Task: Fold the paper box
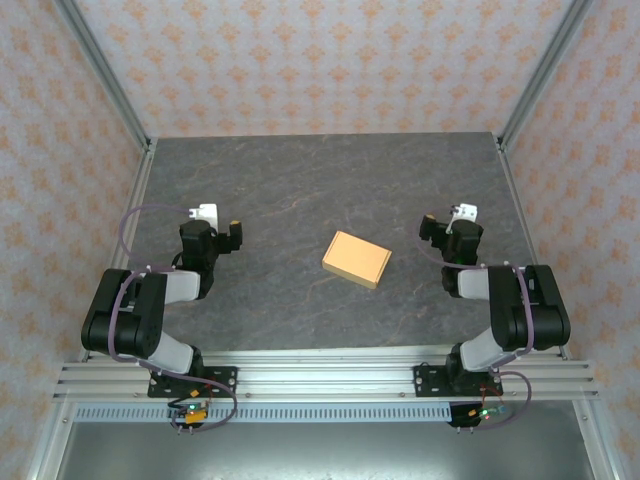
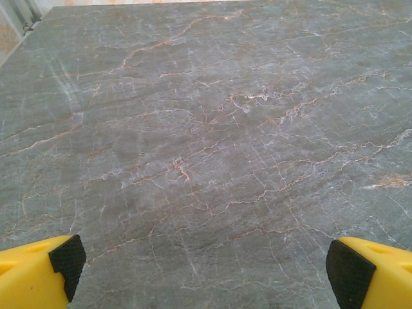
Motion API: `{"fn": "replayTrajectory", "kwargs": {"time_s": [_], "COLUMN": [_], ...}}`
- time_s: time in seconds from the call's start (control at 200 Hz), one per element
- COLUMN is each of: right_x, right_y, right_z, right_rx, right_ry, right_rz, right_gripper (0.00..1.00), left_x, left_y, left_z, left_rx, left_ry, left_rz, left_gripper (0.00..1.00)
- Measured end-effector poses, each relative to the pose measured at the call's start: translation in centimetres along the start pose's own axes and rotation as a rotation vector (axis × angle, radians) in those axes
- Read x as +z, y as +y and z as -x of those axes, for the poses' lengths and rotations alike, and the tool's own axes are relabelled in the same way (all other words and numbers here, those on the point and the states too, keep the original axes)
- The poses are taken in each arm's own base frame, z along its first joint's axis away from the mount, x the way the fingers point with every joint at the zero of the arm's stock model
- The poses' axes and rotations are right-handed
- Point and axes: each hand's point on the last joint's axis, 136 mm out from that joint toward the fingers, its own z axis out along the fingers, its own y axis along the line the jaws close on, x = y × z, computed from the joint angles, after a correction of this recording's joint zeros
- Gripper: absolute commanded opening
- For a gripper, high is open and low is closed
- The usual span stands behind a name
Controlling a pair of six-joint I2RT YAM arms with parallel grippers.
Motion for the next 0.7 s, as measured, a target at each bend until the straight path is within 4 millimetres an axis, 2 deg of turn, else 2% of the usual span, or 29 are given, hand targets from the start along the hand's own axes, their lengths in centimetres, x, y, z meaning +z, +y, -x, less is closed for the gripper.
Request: {"fn": "replayTrajectory", "kwargs": {"time_s": [0.701], "right_x": [0.07], "right_y": [0.04], "right_z": [-0.41], "right_rx": [0.003], "right_ry": [0.023], "right_rz": [-0.002], "right_gripper": [0.99], "left_x": [-0.03], "left_y": [0.31], "left_z": [0.02], "left_rx": [0.003], "left_ry": [-0.002], "left_rz": [0.027], "left_gripper": [1.00]}}
